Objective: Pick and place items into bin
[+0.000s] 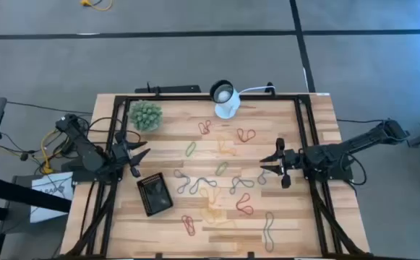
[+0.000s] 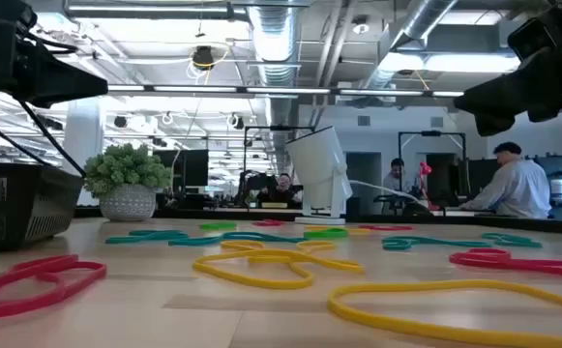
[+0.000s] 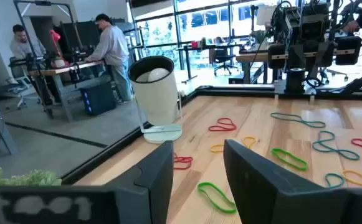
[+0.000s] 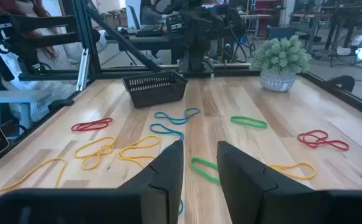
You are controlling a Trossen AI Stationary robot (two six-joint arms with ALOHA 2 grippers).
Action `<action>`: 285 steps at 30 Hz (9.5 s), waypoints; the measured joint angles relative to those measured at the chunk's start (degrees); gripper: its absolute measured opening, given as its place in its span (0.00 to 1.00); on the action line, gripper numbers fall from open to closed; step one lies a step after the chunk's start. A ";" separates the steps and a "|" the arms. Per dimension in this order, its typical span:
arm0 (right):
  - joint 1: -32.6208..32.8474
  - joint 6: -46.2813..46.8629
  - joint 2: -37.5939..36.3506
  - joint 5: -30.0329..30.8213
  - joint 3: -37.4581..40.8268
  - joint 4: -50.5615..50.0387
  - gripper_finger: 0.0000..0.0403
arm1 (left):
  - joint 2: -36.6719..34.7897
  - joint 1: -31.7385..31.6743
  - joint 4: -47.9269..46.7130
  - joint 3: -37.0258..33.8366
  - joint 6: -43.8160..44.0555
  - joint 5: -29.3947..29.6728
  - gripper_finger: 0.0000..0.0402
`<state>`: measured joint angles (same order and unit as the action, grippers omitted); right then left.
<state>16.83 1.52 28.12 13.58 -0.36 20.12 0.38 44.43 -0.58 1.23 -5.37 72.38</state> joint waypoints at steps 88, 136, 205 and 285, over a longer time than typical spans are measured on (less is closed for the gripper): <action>0.01 0.01 -0.01 0.00 0.00 0.00 0.23 | 0.00 0.02 0.02 0.00 0.00 0.02 0.33; -0.01 0.00 0.00 -0.02 0.00 -0.01 0.23 | -0.01 0.02 0.02 0.00 -0.01 0.02 0.33; -11.80 -2.03 2.23 3.31 -0.01 20.74 0.23 | -0.02 -0.70 21.00 -0.07 -10.00 -37.91 0.33; -16.81 -3.72 62.81 -22.42 -41.46 22.99 0.00 | -0.02 -4.09 14.48 11.23 -16.19 -20.72 0.33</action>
<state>0.02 -2.20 90.93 -8.84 -41.82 43.10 0.36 40.34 13.91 12.47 -21.55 51.66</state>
